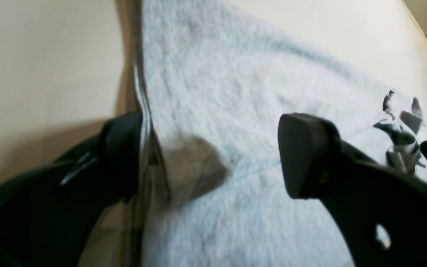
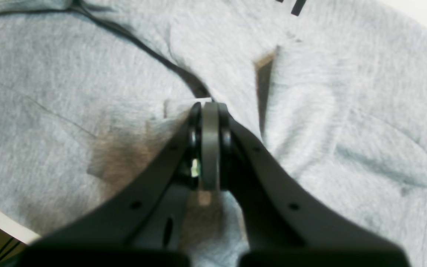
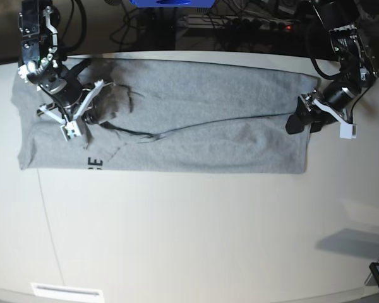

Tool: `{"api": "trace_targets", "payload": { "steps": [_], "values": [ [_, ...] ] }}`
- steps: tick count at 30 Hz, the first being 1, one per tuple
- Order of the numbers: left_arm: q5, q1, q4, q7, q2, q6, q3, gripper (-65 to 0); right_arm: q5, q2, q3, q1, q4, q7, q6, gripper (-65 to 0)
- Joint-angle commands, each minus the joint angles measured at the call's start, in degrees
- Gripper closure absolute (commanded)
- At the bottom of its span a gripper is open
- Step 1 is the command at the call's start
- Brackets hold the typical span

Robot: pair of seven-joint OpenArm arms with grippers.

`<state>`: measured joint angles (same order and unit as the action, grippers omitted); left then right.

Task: Fold the T-shirt properly
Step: 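Lower the left gripper and grasp the shirt end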

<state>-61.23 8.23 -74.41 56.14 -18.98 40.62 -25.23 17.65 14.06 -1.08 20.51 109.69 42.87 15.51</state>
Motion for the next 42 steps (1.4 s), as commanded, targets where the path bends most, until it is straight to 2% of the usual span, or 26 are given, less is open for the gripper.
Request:
{"api": "trace_targets", "payload": {
  "steps": [1,7,9,12,16,18,26,34,38,42],
  "values": [
    [2.9,-0.4,-0.2,1.9,-0.1,-0.6,0.0,-52.6,0.2,0.5,-0.1,0.0,0.9,-1.3,0.1,0.0],
    [3.6,-1.7,3.6,1.8,0.4,-0.6,0.0,-51.9,0.2,0.5,-0.1,0.0,0.9,-1.3,0.1,0.0],
    [3.9,-2.2,4.3,1.8,0.4,-0.6,0.1,-45.7,0.2,0.5,-0.1,0.0,0.9,-1.3,0.1,0.0],
    [3.9,-2.3,4.4,1.9,0.4,-0.6,0.1,-31.4,0.2,0.5,-0.2,0.0,0.9,-1.3,0.1,0.0],
    [3.9,-2.1,4.4,1.9,0.1,-0.6,0.1,-17.3,0.2,0.5,-0.2,0.0,0.9,-1.3,0.1,0.0],
    [3.9,-2.0,4.4,1.9,0.0,-0.6,0.1,-12.4,0.2,0.5,-0.2,-0.1,0.9,-1.3,0.1,0.0],
    [3.9,-2.0,4.0,1.9,-0.1,-0.6,0.3,0.0,0.2,0.5,-0.2,-0.2,0.8,-1.3,0.1,0.0],
    [3.9,-1.9,0.8,2.0,-0.1,-0.6,0.7,0.0,0.2,0.5,-0.2,-0.1,0.8,-1.3,0.1,0.0],
    [3.9,-0.4,-4.1,2.0,0.1,-6.4,0.6,0.0,0.2,0.5,-0.2,-0.1,0.8,-1.2,0.1,0.0],
    [3.9,-0.1,-8.3,2.0,0.3,-7.4,0.8,0.0,0.2,0.5,-0.2,-0.1,0.8,-1.2,0.1,0.0]
  ]
}}
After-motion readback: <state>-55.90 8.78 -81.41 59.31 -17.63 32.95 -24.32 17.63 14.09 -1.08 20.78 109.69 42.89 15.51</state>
